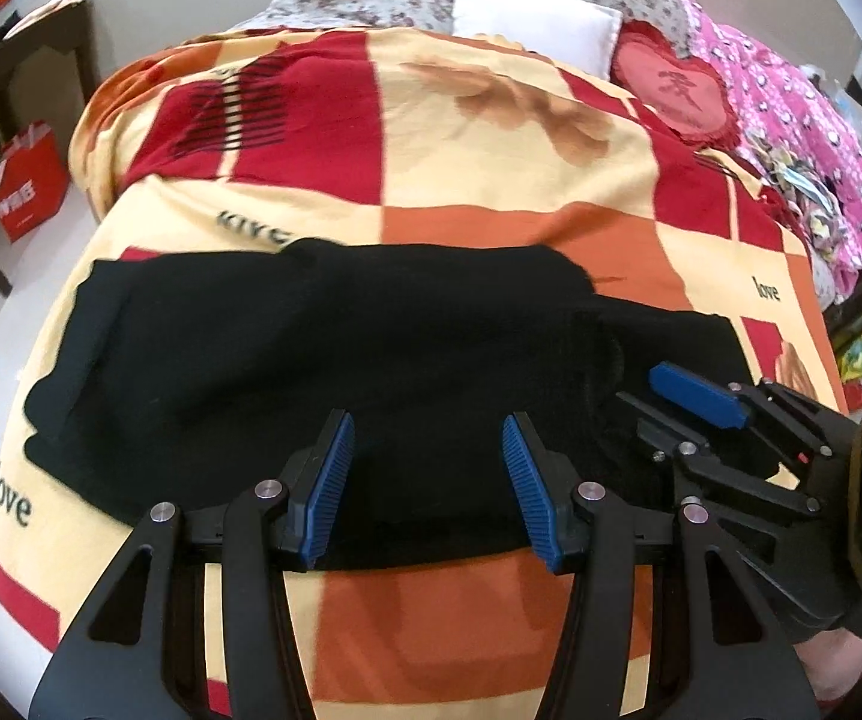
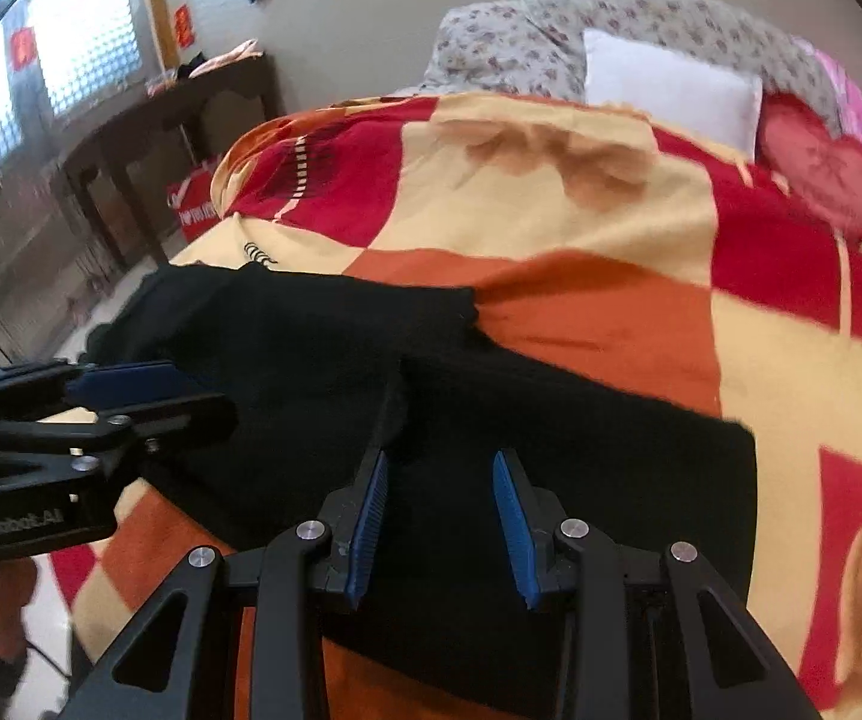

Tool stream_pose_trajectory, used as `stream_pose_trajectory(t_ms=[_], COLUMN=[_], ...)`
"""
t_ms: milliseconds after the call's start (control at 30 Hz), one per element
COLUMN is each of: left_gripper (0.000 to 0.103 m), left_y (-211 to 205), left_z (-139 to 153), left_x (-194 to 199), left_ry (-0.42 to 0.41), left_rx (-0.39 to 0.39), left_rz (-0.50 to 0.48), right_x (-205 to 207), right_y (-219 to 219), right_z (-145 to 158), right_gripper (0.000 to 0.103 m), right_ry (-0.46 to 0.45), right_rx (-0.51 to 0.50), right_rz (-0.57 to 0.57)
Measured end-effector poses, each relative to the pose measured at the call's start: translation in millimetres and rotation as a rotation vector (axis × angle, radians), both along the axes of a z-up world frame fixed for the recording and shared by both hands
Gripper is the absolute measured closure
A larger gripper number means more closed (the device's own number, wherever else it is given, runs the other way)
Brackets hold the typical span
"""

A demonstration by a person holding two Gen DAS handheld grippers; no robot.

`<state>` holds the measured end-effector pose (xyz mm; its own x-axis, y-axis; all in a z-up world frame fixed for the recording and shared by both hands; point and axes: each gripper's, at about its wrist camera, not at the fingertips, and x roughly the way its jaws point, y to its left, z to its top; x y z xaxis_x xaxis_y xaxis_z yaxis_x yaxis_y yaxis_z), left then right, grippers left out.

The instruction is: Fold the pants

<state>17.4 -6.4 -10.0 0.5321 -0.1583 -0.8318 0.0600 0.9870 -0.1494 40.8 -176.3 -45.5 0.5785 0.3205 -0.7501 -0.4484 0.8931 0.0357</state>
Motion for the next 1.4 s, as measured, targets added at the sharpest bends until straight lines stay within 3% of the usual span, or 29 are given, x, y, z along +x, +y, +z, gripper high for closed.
stream_pose_trajectory(t_ms=[167, 300, 533, 833, 1100, 1200, 1400], left_gripper=[0.051, 0.051, 0.051, 0.051, 0.05, 0.04, 0.04], left_y=[18, 33, 57, 90, 127, 140, 160], left_z=[0, -5, -4, -3, -5, -8, -18], left_x=[-5, -9, -16, -28, -47, -53, -55], left_ry=[-0.001, 0.012, 0.016, 0.018, 0.033, 0.04, 0.058], left_rx=[-0.007, -0.038, -0.063, -0.09, -0.173, -0.22, -0.273], left_rz=[0.038, 0.073, 0.118, 0.189, 0.271, 0.313, 0.39], right_x=[-6, 2, 2, 12, 27, 33, 52], right_y=[0, 2, 18, 70, 111, 126, 161], right_z=[12, -7, 7, 16, 13, 16, 22], right_gripper=[0.068, 0.067, 0.066, 0.064, 0.058, 0.057, 0.056], right_ry=[-0.014, 0.041, 0.033, 0.038, 0.073, 0.066, 0.07], right_rx=[0.036, 0.029, 0.046, 0.083, 0.112, 0.1, 0.087], right_rz=[0.006, 0.004, 0.053, 0.174, 0.264, 0.291, 0.367])
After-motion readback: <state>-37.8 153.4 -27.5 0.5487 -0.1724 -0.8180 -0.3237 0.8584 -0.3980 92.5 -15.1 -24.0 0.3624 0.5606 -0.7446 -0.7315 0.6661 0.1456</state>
